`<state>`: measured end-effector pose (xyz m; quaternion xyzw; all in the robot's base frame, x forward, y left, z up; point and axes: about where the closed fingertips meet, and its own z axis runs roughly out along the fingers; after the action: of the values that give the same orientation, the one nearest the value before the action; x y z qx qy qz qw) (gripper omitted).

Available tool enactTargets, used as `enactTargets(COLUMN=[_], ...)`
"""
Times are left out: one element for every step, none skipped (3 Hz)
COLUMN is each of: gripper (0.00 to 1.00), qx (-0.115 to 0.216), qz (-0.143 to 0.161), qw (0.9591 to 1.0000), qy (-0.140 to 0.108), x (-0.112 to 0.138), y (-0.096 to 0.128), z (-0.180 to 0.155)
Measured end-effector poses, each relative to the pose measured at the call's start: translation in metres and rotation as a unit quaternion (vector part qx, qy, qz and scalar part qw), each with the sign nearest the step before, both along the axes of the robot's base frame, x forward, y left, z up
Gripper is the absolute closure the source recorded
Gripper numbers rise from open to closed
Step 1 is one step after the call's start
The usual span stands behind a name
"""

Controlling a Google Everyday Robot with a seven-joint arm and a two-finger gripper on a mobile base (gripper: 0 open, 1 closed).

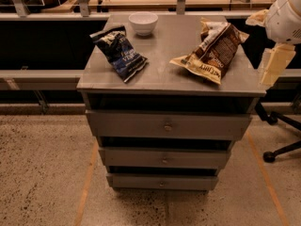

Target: Move brown chip bag near white bowl

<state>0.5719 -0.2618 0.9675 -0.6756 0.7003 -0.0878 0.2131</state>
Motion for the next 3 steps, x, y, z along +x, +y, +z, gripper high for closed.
enactTargets(gripper=[0.0,0.0,0.0], qx=[-0.044,-0.073,-0.075], qz=[0.009,0.061,0.144], qw=[0.9989,0.9947,0.9845], qy=[-0.013,-0.038,-0.068], x=[0.026,0.057,0.084], y=[-0.016,-0.03,-0.018], z=[-0.016,-0.029,-0.034])
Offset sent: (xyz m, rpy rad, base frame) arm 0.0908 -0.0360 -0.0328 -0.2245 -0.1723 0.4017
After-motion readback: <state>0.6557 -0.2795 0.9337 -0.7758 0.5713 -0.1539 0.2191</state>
